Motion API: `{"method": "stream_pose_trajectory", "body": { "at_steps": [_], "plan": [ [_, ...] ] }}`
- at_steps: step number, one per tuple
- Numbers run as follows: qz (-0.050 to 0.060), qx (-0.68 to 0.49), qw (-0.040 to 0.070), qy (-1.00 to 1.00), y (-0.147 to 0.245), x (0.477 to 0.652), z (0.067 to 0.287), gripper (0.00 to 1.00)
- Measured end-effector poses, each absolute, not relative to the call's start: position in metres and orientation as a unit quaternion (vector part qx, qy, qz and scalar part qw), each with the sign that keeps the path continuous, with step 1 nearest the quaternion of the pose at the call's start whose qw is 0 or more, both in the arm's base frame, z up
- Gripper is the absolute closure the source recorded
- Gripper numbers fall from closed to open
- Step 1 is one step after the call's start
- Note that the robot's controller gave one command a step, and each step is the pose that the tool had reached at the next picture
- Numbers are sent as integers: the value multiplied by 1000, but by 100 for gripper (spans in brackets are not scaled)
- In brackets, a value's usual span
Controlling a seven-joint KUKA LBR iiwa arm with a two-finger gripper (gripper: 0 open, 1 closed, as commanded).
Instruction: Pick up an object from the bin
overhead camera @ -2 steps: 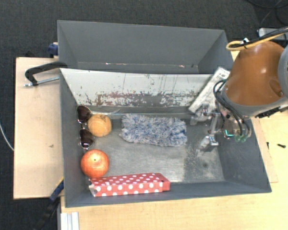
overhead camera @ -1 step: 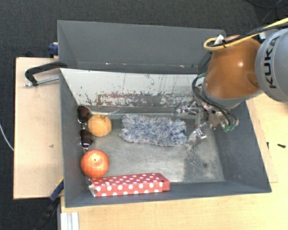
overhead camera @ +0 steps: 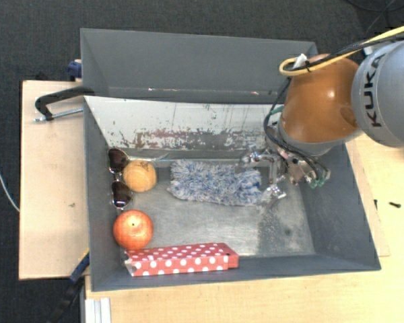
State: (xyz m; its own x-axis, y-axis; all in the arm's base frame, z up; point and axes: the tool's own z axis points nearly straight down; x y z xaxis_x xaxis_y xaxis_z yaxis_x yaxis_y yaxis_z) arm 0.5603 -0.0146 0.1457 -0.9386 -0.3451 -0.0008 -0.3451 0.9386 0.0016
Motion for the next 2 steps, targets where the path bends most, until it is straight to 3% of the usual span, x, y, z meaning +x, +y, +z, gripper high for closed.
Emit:
{"method": "stream_pose_trajectory", "body": {
  "at_steps": [1, 2],
  "plan": [
    [0, -128, 8, 992, 16, 589, 77, 100],
    [0, -128, 8, 992, 16, 589, 77, 100]
  ]
}}
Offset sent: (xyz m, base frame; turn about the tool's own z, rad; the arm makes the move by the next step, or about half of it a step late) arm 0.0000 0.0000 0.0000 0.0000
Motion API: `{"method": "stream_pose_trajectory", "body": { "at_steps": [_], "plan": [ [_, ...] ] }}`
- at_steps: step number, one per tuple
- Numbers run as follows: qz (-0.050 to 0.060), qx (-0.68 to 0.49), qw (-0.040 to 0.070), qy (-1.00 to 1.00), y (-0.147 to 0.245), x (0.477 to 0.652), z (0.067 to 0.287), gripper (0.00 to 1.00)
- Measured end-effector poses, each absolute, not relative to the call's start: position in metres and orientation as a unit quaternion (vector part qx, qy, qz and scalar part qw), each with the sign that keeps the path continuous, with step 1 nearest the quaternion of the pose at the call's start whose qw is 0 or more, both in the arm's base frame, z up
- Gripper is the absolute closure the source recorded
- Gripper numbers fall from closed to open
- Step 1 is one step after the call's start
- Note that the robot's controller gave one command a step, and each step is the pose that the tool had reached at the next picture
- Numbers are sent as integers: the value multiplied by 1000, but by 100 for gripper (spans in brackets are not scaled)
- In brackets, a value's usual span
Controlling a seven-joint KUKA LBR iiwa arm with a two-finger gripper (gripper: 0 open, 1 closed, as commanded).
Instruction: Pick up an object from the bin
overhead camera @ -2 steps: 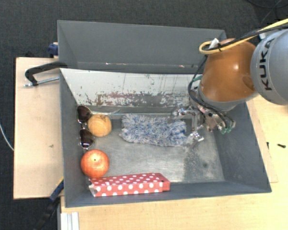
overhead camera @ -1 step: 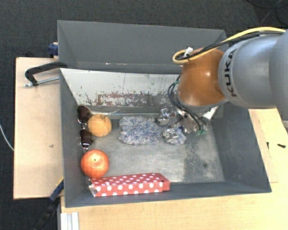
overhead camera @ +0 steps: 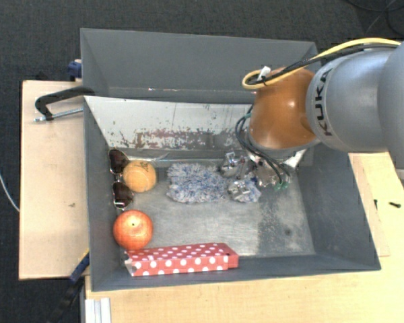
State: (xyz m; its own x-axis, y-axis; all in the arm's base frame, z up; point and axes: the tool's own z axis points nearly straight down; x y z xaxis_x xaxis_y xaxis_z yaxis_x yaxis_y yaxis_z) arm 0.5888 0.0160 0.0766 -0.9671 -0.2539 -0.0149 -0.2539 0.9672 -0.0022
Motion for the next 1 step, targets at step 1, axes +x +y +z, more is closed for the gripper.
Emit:
{"method": "stream_pose_trajectory", "body": {
  "at_steps": [1],
  "plan": [
    [0, -132, 4, 991, -2, 593, 229, 100]
  ]
}}
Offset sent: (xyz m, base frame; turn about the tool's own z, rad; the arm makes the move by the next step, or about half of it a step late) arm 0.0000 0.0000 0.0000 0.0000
